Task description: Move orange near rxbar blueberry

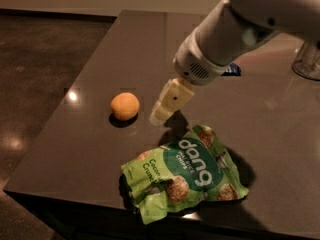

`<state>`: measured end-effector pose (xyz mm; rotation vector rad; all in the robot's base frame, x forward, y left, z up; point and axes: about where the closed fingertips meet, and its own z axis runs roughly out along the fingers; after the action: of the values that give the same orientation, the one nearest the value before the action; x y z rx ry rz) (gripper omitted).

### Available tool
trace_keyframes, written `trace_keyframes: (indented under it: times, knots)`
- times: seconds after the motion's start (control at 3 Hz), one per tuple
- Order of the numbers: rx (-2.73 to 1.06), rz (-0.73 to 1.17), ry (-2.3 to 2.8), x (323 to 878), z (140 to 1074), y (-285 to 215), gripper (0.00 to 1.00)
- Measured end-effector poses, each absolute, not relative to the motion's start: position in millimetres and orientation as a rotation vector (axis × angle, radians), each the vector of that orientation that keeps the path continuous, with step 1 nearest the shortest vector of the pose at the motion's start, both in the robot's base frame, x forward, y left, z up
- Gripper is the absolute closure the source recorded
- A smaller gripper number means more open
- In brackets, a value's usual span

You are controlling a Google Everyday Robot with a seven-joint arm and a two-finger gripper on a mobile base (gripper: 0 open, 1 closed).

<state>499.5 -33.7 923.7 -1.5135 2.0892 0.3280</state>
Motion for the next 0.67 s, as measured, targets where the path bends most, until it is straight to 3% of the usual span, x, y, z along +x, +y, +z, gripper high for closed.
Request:
trace_keyframes:
  times: [0.67]
  knots:
    - [-1.607,0.412,2.088,509.9,874.2,29.6,0.0]
